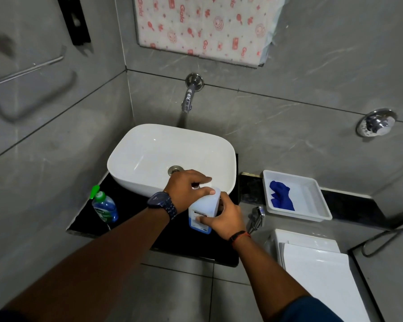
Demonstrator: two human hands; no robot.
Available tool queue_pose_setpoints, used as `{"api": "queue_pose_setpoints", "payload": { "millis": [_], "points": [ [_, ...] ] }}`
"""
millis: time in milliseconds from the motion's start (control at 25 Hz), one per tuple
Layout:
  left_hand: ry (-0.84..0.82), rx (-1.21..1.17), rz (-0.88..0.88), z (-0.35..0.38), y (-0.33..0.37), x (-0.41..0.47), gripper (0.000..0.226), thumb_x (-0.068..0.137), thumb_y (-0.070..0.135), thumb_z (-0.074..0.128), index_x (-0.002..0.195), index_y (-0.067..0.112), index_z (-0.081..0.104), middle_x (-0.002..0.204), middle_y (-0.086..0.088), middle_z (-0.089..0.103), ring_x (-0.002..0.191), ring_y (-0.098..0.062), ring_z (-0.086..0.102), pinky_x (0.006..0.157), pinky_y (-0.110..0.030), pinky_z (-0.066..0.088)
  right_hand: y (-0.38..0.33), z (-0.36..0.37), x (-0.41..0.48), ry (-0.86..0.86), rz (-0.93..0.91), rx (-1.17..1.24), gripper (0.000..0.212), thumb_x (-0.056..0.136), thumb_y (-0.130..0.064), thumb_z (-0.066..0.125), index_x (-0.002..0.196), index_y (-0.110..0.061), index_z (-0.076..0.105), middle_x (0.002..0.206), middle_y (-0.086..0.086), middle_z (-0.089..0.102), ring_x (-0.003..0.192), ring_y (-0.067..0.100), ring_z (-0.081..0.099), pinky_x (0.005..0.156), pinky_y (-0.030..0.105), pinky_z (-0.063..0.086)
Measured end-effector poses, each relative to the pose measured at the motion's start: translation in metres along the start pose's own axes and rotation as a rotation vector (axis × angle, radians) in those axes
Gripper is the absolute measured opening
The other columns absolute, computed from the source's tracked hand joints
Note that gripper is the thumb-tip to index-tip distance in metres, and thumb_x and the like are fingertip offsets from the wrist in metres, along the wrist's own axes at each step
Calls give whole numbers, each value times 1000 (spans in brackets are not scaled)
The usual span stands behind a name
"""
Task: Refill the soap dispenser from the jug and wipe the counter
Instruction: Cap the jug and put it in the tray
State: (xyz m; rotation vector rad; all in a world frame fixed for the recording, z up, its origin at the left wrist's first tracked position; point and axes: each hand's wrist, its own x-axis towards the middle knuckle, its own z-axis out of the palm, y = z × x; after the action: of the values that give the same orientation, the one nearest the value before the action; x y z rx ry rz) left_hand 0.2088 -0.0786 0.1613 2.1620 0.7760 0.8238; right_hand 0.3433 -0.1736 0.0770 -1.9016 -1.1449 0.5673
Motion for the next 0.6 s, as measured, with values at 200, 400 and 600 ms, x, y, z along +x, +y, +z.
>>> {"api": "queue_pose_setpoints", "payload": {
  "millis": [200, 400, 600],
  "points": [
    [-107, -130, -66, 8, 10, -2, 52, 73, 11, 74, 122, 19, 61, 107, 1, 71, 99, 0, 61, 85, 5, 31, -4, 3, -2, -11, -32, -6, 67, 47, -49, 86, 102, -49, 48, 92, -19, 65, 84, -5, 62, 63, 4, 46],
    [31, -225, -253, -5, 0, 7, 63, 58, 21, 88, 116, 17, 64, 103, 5, 69, 97, -5, 62, 90, -11, 44, -12, 0, 4, 32, -36, 27, 71, 45, -50, 86, 105, -48, 48, 94, -17, 65, 85, -3, 62, 65, 9, 50],
    [249, -196, -243, -16, -11, 2, 16, 74, 15, 76, 89, 18, 74, 91, 5, 72, 85, -7, 65, 84, -25, 53, -11, -13, 10, 53, -11, 55, 73, 45, -42, 89, 107, -40, 50, 100, -10, 66, 91, 7, 63, 75, 26, 55]
  ]
}}
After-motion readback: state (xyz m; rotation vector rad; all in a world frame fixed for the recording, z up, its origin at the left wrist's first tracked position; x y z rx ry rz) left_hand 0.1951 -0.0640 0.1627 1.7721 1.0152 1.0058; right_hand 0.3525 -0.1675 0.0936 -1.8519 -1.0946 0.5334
